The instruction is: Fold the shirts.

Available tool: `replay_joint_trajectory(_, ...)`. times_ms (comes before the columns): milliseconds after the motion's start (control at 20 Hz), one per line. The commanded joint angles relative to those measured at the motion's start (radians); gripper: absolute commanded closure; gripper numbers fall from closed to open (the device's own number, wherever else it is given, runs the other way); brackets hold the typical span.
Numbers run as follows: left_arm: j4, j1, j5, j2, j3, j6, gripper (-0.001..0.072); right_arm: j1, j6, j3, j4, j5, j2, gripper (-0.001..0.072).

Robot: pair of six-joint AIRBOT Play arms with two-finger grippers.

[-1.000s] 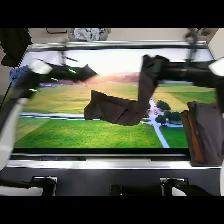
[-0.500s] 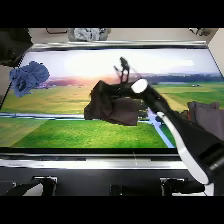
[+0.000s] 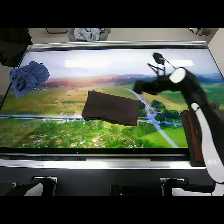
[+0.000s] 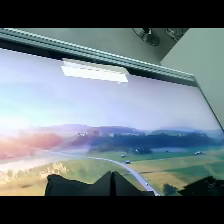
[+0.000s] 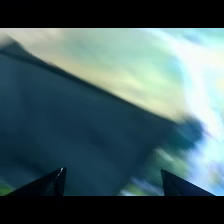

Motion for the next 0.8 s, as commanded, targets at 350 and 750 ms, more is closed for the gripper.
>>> replay_joint_trajectory(350, 0.058, 0.0, -0.018, -0.01, 0.0, 0.003, 0.0676, -0.053, -0.23, -0.435, 0.481, -0.142, -0.07, 0.002)
replay_joint_trajectory(750, 0.058, 0.0, -0.018, -0.009, 0.0, 0.0, 0.0676, -0.036, -0.355, -0.367, 0.608, -0.211, -0.106, 0.0197)
